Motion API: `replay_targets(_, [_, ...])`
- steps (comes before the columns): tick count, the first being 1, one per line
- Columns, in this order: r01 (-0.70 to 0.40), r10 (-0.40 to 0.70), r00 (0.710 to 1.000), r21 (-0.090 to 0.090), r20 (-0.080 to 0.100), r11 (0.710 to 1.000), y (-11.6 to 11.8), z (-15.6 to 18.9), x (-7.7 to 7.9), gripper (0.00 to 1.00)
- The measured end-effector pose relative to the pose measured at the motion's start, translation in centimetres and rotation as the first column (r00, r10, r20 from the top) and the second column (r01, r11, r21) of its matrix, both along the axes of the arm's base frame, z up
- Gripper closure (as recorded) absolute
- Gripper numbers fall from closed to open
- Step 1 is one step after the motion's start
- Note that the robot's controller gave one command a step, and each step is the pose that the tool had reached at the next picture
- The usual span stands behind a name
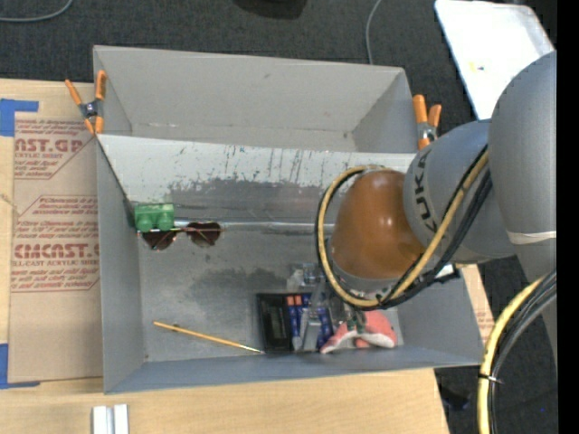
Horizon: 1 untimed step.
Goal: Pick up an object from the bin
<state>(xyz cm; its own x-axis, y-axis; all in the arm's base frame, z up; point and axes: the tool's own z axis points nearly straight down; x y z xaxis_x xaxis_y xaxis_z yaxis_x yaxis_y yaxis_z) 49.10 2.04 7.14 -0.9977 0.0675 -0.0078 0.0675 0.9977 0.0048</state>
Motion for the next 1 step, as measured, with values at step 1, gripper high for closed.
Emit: replay_targets(1, [-0.342, 0.342, 0.94, -0.003, 0.002, 0.94, -2.84, 3.36, 5.88, 1.0])
